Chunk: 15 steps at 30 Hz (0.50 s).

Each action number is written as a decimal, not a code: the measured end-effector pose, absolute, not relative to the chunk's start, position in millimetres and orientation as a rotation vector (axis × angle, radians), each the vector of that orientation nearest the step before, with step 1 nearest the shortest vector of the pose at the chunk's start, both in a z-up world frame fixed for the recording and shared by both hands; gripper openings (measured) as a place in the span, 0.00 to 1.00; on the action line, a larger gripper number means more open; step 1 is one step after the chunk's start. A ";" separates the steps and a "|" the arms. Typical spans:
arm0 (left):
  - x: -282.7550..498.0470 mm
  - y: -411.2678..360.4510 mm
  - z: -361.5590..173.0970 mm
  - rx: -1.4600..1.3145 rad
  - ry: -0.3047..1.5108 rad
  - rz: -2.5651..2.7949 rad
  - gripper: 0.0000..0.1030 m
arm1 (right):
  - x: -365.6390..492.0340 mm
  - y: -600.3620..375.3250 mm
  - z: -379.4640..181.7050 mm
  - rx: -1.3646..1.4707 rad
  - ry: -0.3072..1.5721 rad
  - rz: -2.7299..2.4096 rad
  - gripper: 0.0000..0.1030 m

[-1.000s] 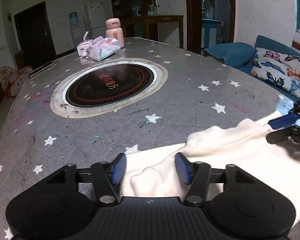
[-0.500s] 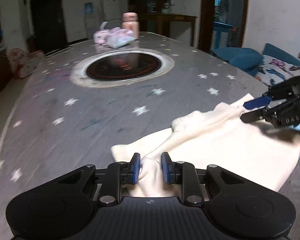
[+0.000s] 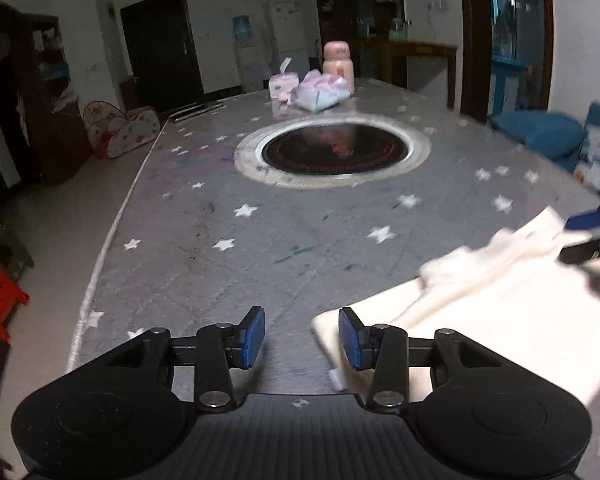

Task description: Fold clothes

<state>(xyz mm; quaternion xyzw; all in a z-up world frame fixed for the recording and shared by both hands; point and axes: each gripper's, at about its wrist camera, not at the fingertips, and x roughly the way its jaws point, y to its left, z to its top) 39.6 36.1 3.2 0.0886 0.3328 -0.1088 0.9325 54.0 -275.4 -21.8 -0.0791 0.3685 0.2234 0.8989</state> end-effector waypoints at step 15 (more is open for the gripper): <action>-16.0 -18.8 -0.5 0.146 0.691 -0.445 0.55 | 4.9 -275.8 -19.6 -0.082 0.769 0.570 0.66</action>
